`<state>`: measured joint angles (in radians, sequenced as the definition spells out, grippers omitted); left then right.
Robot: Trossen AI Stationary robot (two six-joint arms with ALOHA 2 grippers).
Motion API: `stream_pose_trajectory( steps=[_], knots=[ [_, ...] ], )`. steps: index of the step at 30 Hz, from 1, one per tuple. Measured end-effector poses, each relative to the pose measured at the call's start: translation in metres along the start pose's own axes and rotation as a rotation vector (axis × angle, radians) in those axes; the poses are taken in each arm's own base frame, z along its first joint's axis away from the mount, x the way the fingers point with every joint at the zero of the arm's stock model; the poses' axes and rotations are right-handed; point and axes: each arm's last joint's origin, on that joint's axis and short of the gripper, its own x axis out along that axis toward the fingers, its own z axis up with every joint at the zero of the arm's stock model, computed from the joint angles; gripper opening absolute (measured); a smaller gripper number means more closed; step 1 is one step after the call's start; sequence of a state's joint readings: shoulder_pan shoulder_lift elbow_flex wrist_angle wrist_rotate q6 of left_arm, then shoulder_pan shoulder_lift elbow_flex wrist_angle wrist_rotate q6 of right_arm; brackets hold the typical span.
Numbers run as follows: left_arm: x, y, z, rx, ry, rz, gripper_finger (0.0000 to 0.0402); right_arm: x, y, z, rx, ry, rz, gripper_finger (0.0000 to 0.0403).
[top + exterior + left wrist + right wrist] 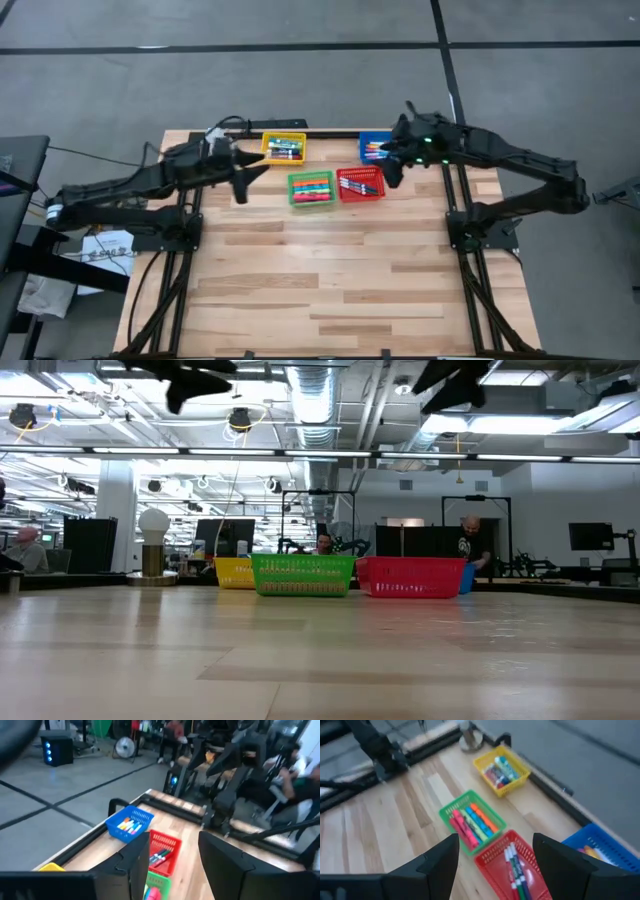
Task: Pick & Place Markers
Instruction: Return to Home Position
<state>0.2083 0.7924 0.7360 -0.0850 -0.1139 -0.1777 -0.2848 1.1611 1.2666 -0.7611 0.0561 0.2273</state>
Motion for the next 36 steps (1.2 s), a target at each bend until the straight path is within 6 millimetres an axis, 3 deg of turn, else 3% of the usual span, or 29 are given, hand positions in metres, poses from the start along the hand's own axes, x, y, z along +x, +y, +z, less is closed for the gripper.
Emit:
stream_pose_trajectory(
  steps=[6,13,20,26,36],
  knots=[
    [-0.044,0.003,-0.018,-0.031,-0.102,-0.097,0.0167,-0.038,0.002,-0.028,0.015,-0.104,-0.008,0.0244],
    [-0.073,0.004,-0.039,-0.034,-0.177,-0.214,0.0167,-0.058,-0.001,-0.074,0.057,-0.196,0.065,0.0244],
    [-0.074,0.008,-0.07,-0.031,-0.153,-0.224,0.0167,-0.061,-0.012,-0.114,0.095,-0.211,0.056,0.0244],
    [-0.067,0.011,-0.091,-0.075,-0.091,-0.218,0.0167,-0.062,-0.023,-0.141,0.245,-0.2,0.04,0.0244],
    [-0.066,0.01,-0.092,-0.037,-0.124,-0.256,0.0167,-0.068,-0.028,-0.167,0.205,-0.467,0.223,0.0244]
  ],
)
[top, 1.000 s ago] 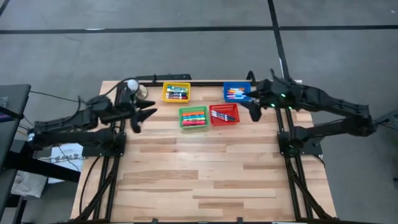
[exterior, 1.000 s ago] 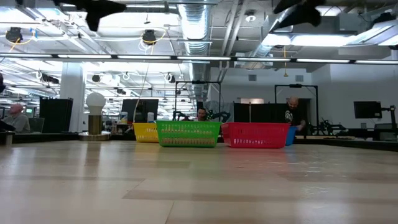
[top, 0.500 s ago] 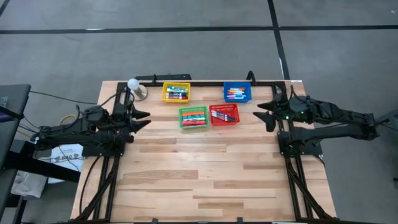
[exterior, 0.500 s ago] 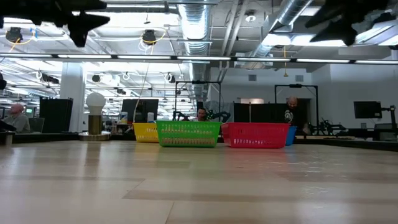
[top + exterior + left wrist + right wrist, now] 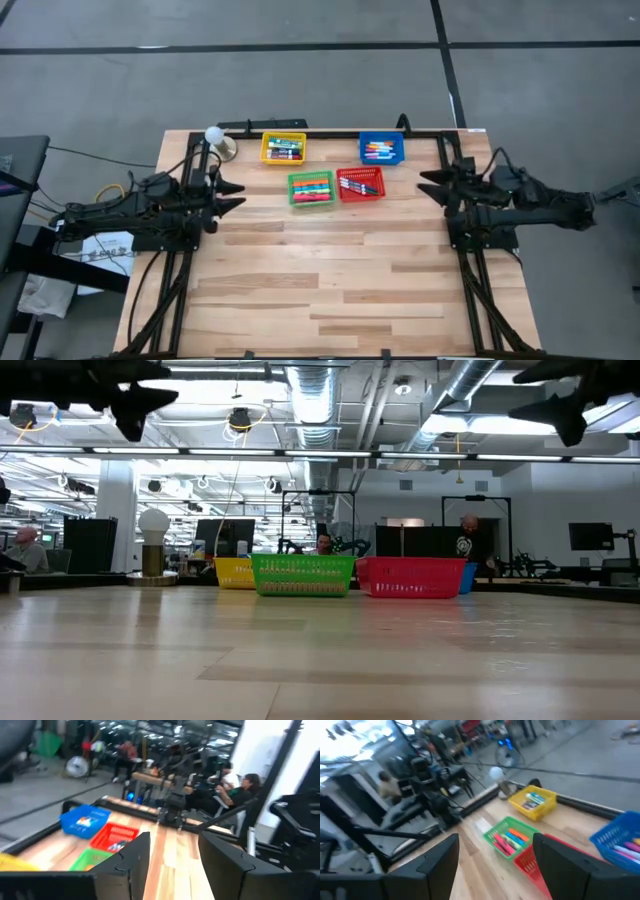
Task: Pick & Place Markers
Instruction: Return to Home Position
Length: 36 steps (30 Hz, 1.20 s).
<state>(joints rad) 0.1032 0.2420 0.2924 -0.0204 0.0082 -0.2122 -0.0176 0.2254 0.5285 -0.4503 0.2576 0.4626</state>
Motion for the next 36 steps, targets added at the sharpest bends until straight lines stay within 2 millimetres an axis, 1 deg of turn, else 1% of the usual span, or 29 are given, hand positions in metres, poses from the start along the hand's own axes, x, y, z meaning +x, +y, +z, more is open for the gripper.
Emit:
stream_pose_trajectory(
  steps=[3,6,11,18,21,29,33,36],
  knots=[
    [0.0,-0.002,0.003,0.048,-0.019,-0.062,0.0167,-0.005,-0.004,-0.009,0.0,-0.039,0.044,0.0244],
    [0.0,-0.002,0.002,0.053,-0.019,-0.077,0.0167,-0.008,-0.009,-0.018,0.003,-0.062,0.07,0.0244],
    [0.004,0.001,-0.015,0.051,-0.004,-0.073,0.0167,-0.011,-0.015,-0.029,0.009,-0.09,0.086,0.0244],
    [-0.001,0.003,-0.02,0.032,-0.036,-0.067,0.0167,-0.009,-0.017,-0.034,-0.008,-0.073,0.075,0.0244],
    [-0.004,0.005,-0.027,0.02,-0.057,-0.053,0.0167,-0.005,-0.018,-0.038,-0.015,-0.065,0.071,0.0244],
    [-0.012,0.008,-0.046,0.025,-0.107,-0.071,0.0167,0.009,-0.024,-0.06,-0.036,-0.025,0.053,0.0244],
    [-0.009,0.011,-0.058,0.023,-0.07,-0.064,0.0167,0.014,-0.027,-0.071,-0.087,0.01,0.056,0.0244],
    [-0.007,0.013,-0.065,0.019,-0.044,-0.059,0.0167,0.019,-0.027,-0.075,-0.098,-0.021,0.074,0.0244]
  ],
)
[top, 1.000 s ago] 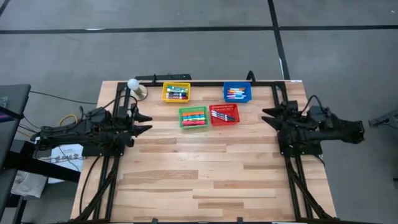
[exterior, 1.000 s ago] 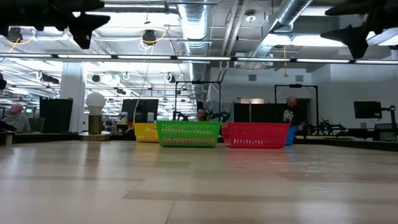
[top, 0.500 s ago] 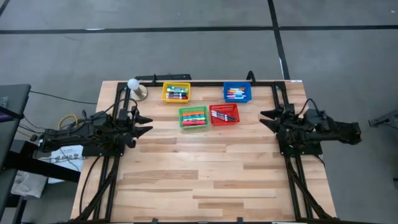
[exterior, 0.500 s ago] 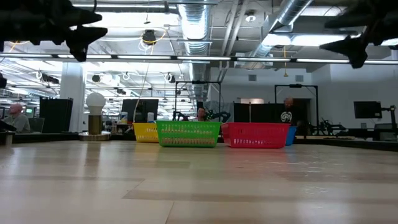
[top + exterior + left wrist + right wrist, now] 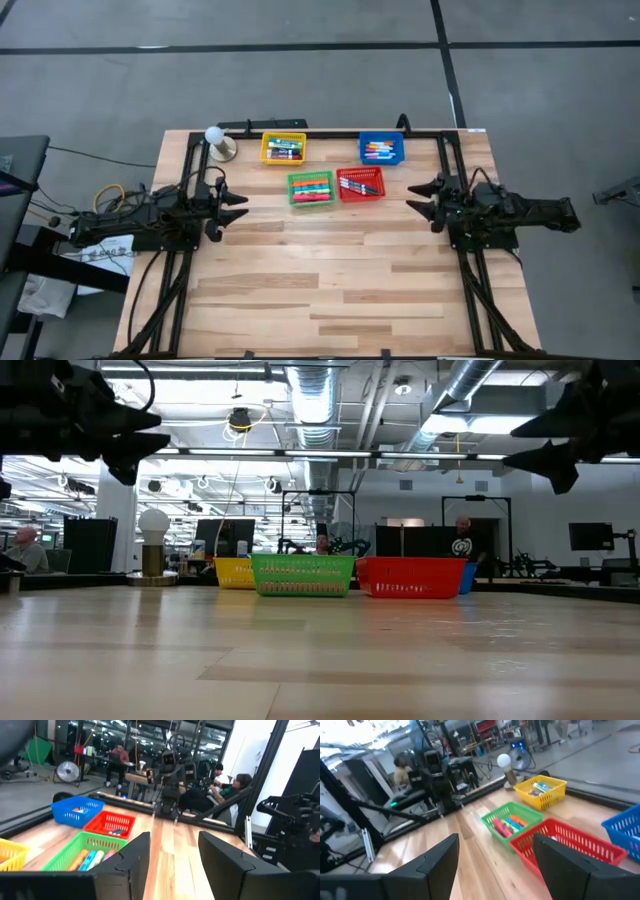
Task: Pick & Place Markers
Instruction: Return to Home Position
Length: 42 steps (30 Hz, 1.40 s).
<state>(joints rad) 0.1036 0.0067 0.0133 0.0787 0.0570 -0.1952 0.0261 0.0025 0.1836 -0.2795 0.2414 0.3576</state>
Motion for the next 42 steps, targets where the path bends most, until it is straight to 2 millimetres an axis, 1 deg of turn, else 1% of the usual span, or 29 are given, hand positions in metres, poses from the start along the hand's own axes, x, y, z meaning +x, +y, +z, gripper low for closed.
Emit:
stream_pose_trajectory(
  steps=[4,10,20,26,32,42],
  knots=[
    [0.0,0.0,-0.001,-0.001,-0.002,0.0,0.0167,0.004,-0.002,-0.008,-0.02,0.02,-0.003,0.0244],
    [0.0,0.0,-0.001,0.003,-0.006,-0.003,0.0167,0.003,-0.001,-0.006,-0.026,0.0,0.01,0.0244],
    [0.0,0.0,-0.002,0.043,0.006,-0.018,0.0167,0.003,-0.003,-0.009,-0.06,0.031,-0.015,0.0244],
    [0.0,0.0,-0.002,0.034,0.0,-0.019,0.0167,0.003,-0.004,-0.014,-0.069,0.076,-0.025,0.0244],
    [0.0,0.0,-0.001,0.034,-0.003,-0.019,0.0167,0.003,-0.005,-0.014,0.021,0.078,-0.03,0.0244],
    [0.0,0.0,-0.001,0.034,-0.008,-0.02,0.0167,0.003,-0.004,-0.014,0.023,0.079,-0.029,0.0244]
  ],
)
